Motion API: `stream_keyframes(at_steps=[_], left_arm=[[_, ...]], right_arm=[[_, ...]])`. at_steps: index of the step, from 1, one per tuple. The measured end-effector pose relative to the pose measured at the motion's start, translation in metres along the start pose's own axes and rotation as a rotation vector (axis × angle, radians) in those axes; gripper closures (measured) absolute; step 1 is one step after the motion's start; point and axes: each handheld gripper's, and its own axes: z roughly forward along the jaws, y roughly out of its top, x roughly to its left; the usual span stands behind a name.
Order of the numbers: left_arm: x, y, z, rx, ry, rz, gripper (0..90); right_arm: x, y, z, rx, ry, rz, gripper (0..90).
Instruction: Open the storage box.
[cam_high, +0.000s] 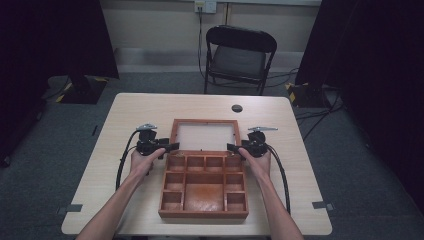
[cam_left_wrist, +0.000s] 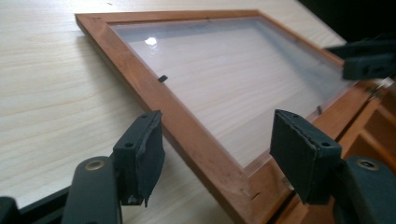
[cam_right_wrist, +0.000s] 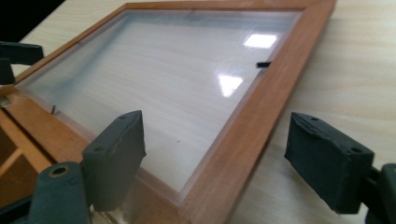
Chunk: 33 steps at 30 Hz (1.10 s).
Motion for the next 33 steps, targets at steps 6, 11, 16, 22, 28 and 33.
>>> stream_keyframes(at_steps=[6,11,16,22,28,33], left_arm=[[-0.003,0.001,-0.003,-0.011,0.006,0.003,32.9],[-0.009,0.002,-0.012,-0.011,0.023,0.037,29.7],[-0.011,-0.003,-0.023,-0.006,0.035,0.050,27.7],[-0.011,-0.005,-0.037,0.024,0.068,0.075,24.7],[-0.011,-0.012,-0.053,0.032,0.101,0.091,25.8],[-0.010,-0.018,-0.065,0.037,0.114,0.093,25.8]], right_arm=[[0.001,0.004,-0.010,-0.017,0.008,-0.009,19.8],[0.002,0.001,-0.018,-0.023,0.011,-0.018,19.6],[0.003,0.000,-0.032,-0.028,0.015,-0.033,18.4],[0.005,-0.003,-0.051,-0.034,0.003,-0.050,17.7],[0.003,-0.012,-0.066,-0.035,-0.015,-0.032,16.7],[0.006,-0.016,-0.081,-0.025,-0.037,-0.054,16.3]])
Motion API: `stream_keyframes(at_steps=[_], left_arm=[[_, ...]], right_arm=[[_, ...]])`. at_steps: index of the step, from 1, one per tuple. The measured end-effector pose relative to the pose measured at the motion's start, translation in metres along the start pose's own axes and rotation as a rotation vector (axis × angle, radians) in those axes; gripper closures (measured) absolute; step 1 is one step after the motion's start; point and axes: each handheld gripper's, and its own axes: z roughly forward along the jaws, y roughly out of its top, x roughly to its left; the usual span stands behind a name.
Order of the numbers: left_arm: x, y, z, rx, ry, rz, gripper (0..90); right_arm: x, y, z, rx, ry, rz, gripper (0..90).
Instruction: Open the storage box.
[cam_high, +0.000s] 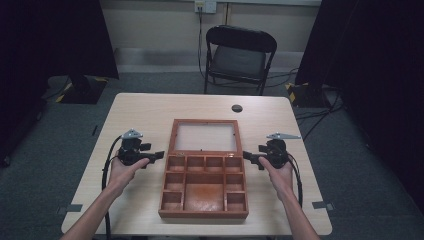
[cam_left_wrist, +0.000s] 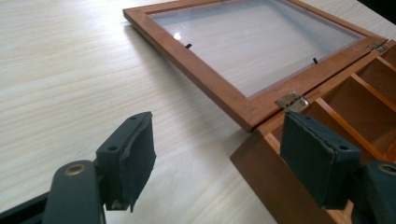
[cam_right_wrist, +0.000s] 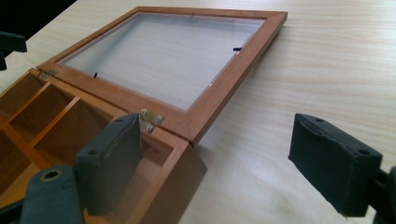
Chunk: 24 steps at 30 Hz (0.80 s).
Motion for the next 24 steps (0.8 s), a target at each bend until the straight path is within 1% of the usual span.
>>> stream_keyframes(at_steps=[1,2,5,7,8,9,11,13,14,16,17,18,19,21,23,24], left_arm=[[0.000,-0.002,-0.003,0.005,0.004,0.006,25.9],[0.000,-0.003,-0.005,0.001,0.005,0.000,25.9],[0.000,-0.008,-0.011,0.011,0.006,0.015,25.7],[-0.003,-0.012,-0.014,0.022,0.033,0.039,24.3],[-0.004,-0.014,-0.015,0.027,0.030,0.040,24.1],[-0.004,-0.016,-0.016,0.031,0.013,0.026,24.1],[-0.007,-0.019,-0.018,0.044,0.019,0.047,24.0],[-0.008,-0.024,-0.021,0.054,0.007,0.045,23.7],[-0.008,-0.026,-0.023,0.058,0.002,0.030,23.6],[-0.008,-0.030,-0.026,0.066,0.011,0.010,23.6],[-0.008,-0.032,-0.027,0.068,0.022,0.014,23.6],[-0.007,-0.035,-0.028,0.070,0.045,0.034,23.7],[-0.006,-0.037,-0.029,0.071,0.063,0.030,23.7],[-0.003,-0.041,-0.029,0.091,0.059,0.010,23.6],[0.000,-0.045,-0.028,0.124,0.081,0.031,23.6],[0.001,-0.046,-0.028,0.132,0.078,0.029,23.5]], right_arm=[[0.001,-0.001,-0.003,0.002,-0.005,-0.006,16.3],[0.001,-0.003,-0.006,-0.001,-0.015,-0.017,16.4],[0.003,-0.008,-0.015,0.004,-0.021,-0.022,16.4],[0.005,-0.012,-0.020,0.009,-0.032,-0.031,16.5],[0.006,-0.015,-0.023,0.013,-0.034,-0.034,16.4],[0.007,-0.017,-0.025,0.018,-0.037,-0.038,16.4],[0.008,-0.022,-0.030,0.031,-0.045,-0.048,16.1],[0.009,-0.026,-0.036,0.049,-0.076,-0.062,16.0],[0.008,-0.029,-0.039,0.052,-0.092,-0.062,16.2],[0.005,-0.034,-0.045,0.055,-0.093,-0.056,16.2],[0.004,-0.037,-0.047,0.060,-0.101,-0.060,16.1],[0.002,-0.040,-0.049,0.065,-0.111,-0.059,16.0],[0.000,-0.043,-0.050,0.070,-0.114,-0.054,16.0],[-0.004,-0.051,-0.052,0.078,-0.124,-0.051,15.8],[-0.008,-0.059,-0.052,0.093,-0.138,-0.045,15.8],[-0.010,-0.064,-0.052,0.103,-0.147,-0.038,15.9]])
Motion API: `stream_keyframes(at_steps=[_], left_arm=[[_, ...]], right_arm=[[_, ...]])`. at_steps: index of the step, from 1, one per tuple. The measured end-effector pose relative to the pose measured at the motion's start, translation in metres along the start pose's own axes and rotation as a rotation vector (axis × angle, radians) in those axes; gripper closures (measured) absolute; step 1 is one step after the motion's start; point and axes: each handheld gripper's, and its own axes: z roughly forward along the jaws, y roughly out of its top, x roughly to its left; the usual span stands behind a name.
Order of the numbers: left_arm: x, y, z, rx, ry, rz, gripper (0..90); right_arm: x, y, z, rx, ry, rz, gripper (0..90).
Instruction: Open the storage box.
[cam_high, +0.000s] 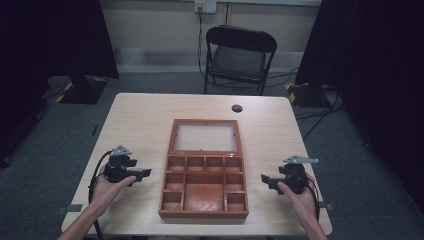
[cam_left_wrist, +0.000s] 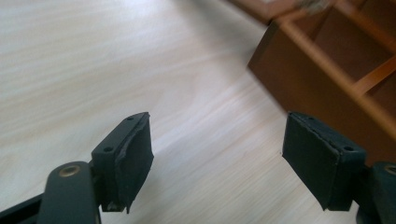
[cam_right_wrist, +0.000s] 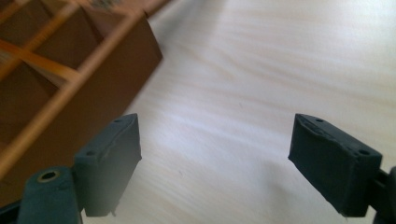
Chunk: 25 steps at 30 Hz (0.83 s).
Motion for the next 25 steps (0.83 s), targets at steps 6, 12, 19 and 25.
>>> stream_keyframes(at_steps=[6,12,19,25], left_arm=[[0.006,-0.011,0.007,0.034,0.011,0.029,22.3],[0.008,-0.015,0.011,0.032,0.076,0.068,21.2],[0.007,-0.020,0.016,-0.007,0.110,0.108,12.3],[0.008,-0.024,0.018,-0.046,0.111,0.097,8.7]], right_arm=[[-0.007,-0.015,0.010,0.082,-0.047,-0.006,15.5],[-0.006,-0.022,0.014,0.053,-0.112,-0.068,14.1],[-0.006,-0.029,0.018,-0.011,-0.116,-0.110,8.4],[-0.006,-0.029,0.018,-0.011,-0.124,-0.104,8.3]])
